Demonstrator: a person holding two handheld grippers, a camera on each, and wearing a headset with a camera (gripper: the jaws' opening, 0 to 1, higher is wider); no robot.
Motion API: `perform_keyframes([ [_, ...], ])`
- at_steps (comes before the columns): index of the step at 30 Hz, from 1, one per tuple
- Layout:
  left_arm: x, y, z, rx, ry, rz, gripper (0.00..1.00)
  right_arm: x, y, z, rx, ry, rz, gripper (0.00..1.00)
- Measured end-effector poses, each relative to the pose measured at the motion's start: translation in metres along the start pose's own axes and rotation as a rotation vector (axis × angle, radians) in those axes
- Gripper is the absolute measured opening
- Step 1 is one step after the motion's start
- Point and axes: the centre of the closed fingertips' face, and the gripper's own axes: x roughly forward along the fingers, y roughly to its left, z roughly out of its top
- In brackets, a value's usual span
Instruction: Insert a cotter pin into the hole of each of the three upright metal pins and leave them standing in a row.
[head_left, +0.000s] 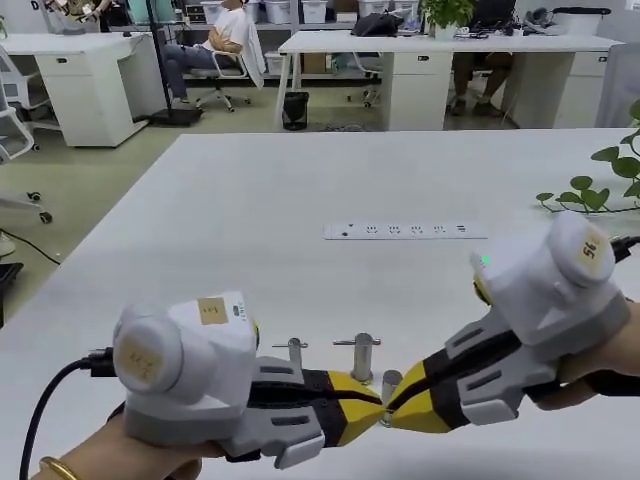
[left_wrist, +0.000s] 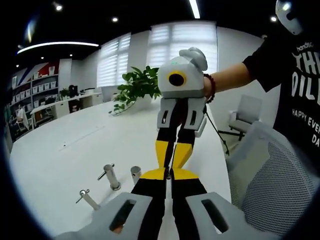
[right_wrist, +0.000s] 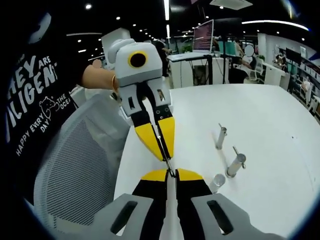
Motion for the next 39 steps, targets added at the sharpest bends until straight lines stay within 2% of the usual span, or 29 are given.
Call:
perform_keyframes([
  [3,0.000,-0.001,0.000,-0.006,-0.003,-0.005,0.00,0.000,0.001,0.000,0.001,0.004,0.008,0.00],
  [5,-0.001,-0.001,0.000,-0.030,-0.003,-0.004,0.00,0.000,0.002,-0.001,-0.001,0.005,0.009,0.00],
  [9,0.000,0.000,-0.001,-0.043,-0.005,0.005,0.00,0.001,0.001,-0.002,-0.033,0.013,-0.001,0.00],
  [12,0.003,0.000,-0.005,-0.040,0.004,0.014,0.00,0.002,0.001,-0.006,-0.088,0.045,-0.013,0.00],
  [16,0.004,0.003,-0.008,-0.052,0.005,0.031,0.01,0.004,0.000,-0.009,-0.123,0.081,-0.032,0.00],
  [20,0.005,0.008,-0.009,-0.055,0.004,0.064,0.04,0.005,-0.003,-0.011,-0.152,0.099,-0.048,0.00],
  [24,0.008,0.012,-0.009,-0.067,-0.016,0.100,0.05,0.003,-0.008,-0.012,-0.174,0.113,-0.071,0.00],
  [31,0.015,0.014,-0.012,-0.064,-0.022,0.150,0.16,-0.004,-0.018,-0.022,-0.197,0.163,-0.120,0.00],
  [34,0.016,0.022,-0.013,-0.032,-0.020,0.218,0.21,-0.008,-0.025,-0.027,-0.194,0.181,-0.142,0.00],
  [39,0.020,0.027,-0.017,-0.041,-0.020,0.277,0.25,-0.014,-0.036,-0.037,-0.194,0.221,-0.180,0.00],
])
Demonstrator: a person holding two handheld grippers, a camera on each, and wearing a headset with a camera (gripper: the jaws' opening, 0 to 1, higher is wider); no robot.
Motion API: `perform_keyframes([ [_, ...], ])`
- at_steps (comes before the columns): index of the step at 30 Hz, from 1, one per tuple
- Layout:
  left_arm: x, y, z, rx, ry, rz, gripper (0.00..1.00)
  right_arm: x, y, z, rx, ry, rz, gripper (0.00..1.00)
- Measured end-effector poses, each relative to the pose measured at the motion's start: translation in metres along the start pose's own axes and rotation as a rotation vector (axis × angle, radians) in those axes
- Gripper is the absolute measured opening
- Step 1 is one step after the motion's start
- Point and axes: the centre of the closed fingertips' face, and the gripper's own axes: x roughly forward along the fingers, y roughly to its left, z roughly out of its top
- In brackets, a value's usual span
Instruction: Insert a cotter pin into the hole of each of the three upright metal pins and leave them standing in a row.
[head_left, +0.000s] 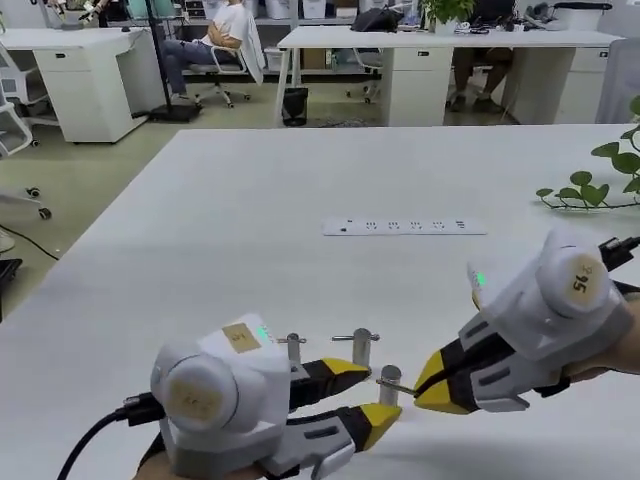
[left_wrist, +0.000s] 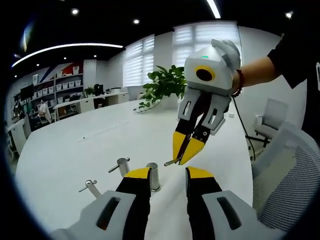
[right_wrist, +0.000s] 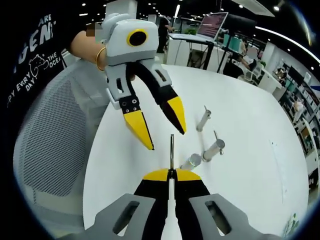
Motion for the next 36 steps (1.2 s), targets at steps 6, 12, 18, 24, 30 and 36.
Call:
perform_keyframes([
  [6,0.007,0.009,-0.005,0.001,0.014,0.081,0.30,-0.002,-0.009,-0.016,-0.055,0.075,-0.024,0.00],
  [12,0.013,0.016,-0.013,-0.043,0.032,0.128,0.28,-0.002,-0.016,-0.024,-0.090,0.116,-0.037,0.00],
  [18,0.021,0.020,-0.021,-0.062,0.059,0.151,0.29,0.000,-0.024,-0.037,-0.127,0.170,-0.049,0.00],
  [24,0.028,0.026,-0.030,-0.072,0.082,0.187,0.27,0.002,-0.030,-0.046,-0.133,0.197,-0.045,0.00],
  [30,0.034,0.027,-0.035,-0.089,0.089,0.192,0.26,0.005,-0.036,-0.050,-0.150,0.218,-0.046,0.00],
  [36,0.043,0.027,-0.041,-0.115,0.101,0.194,0.25,0.008,-0.041,-0.048,-0.166,0.224,-0.038,0.00],
])
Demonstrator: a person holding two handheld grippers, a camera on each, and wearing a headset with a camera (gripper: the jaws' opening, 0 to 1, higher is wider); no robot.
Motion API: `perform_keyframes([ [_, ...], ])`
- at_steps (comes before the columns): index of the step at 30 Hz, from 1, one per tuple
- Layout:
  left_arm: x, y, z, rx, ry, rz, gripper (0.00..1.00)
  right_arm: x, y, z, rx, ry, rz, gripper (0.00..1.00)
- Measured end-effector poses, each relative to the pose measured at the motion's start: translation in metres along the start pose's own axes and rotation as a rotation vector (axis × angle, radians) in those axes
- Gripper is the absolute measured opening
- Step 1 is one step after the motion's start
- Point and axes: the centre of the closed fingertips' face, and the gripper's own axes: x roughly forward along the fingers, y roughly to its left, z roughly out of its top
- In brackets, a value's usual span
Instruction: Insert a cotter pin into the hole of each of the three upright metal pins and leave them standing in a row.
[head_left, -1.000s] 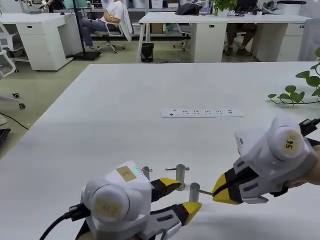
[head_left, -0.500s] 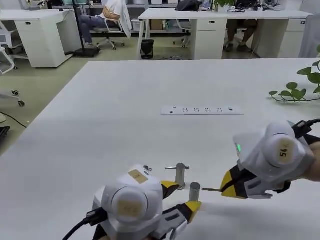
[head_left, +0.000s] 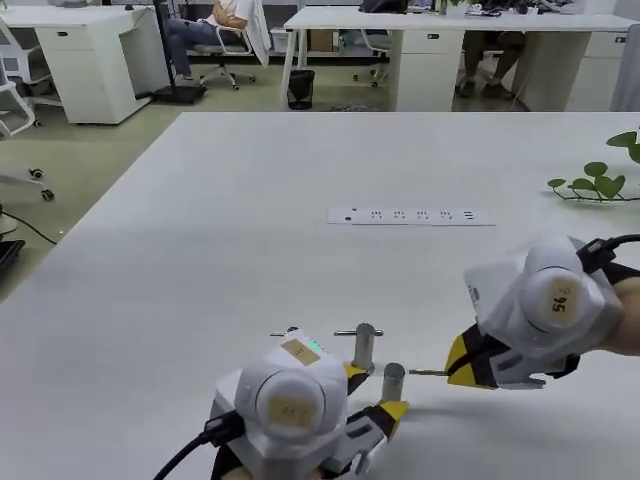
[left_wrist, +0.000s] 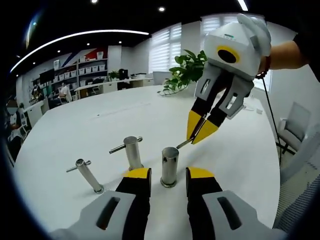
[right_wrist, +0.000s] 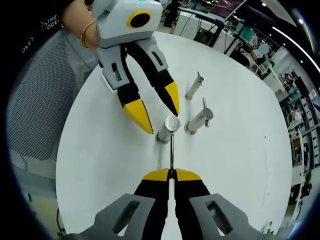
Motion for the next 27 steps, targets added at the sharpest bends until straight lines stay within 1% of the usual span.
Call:
perform_keyframes([
  [2,0.002,-0.001,0.000,-0.016,0.000,-0.004,0.23,0.001,-0.001,0.001,-0.007,0.002,0.003,0.00],
  [4,0.004,-0.002,0.000,-0.012,0.000,-0.002,0.22,0.001,-0.002,0.001,-0.017,0.006,0.007,0.00],
  [9,0.012,-0.003,-0.003,-0.031,0.008,-0.004,0.21,0.004,-0.004,0.000,-0.038,0.019,0.018,0.00],
  [14,0.018,-0.003,-0.004,-0.032,0.016,0.008,0.21,0.006,-0.003,-0.001,-0.038,0.021,0.028,0.00],
  [19,0.021,-0.003,-0.005,-0.040,0.020,0.016,0.19,0.007,-0.003,0.002,-0.045,0.012,0.029,0.00],
  [27,0.022,0.000,-0.009,-0.043,0.034,0.034,0.12,0.008,-0.002,0.006,-0.067,0.015,0.035,0.00],
])
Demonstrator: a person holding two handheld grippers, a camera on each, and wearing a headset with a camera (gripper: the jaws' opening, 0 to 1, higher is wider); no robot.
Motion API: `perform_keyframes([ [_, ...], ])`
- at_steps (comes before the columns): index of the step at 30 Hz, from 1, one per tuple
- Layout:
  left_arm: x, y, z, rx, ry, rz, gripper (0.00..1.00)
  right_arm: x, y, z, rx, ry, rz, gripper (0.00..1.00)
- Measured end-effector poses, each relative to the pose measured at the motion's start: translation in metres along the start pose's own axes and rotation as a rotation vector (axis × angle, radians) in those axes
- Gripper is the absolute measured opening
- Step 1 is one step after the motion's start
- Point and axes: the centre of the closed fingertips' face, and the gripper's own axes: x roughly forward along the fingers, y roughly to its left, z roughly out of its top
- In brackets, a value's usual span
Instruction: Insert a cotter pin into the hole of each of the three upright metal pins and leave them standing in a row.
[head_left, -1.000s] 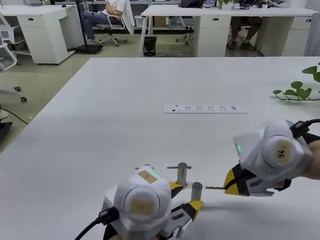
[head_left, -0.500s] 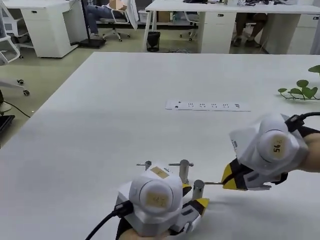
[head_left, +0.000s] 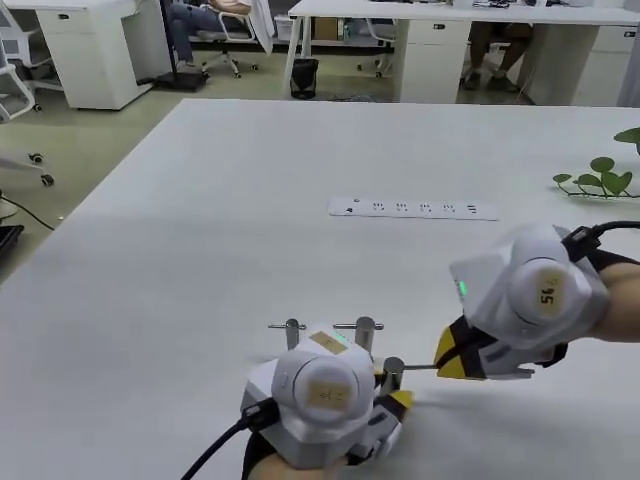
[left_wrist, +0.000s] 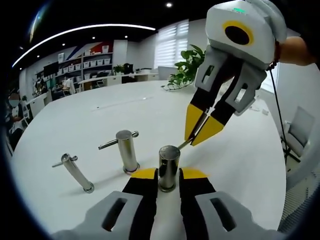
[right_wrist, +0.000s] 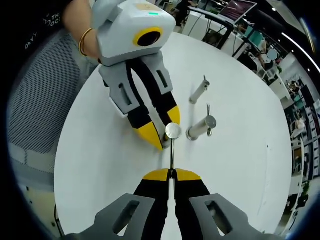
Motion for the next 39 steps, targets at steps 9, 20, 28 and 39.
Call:
perform_keyframes([
  [9,0.000,0.001,-0.001,-0.005,0.001,0.003,0.10,-0.001,0.001,0.003,-0.023,0.011,0.009,0.00],
  [20,0.001,0.001,-0.003,-0.037,0.007,-0.011,0.11,0.000,0.003,0.014,0.006,-0.002,0.017,0.00],
  [28,0.001,0.000,-0.004,-0.047,0.008,-0.003,0.11,0.000,0.006,0.019,0.114,-0.001,0.023,0.00],
  [39,0.001,0.001,-0.004,-0.037,0.011,0.000,0.11,0.001,0.008,0.025,0.205,-0.005,0.026,0.00],
])
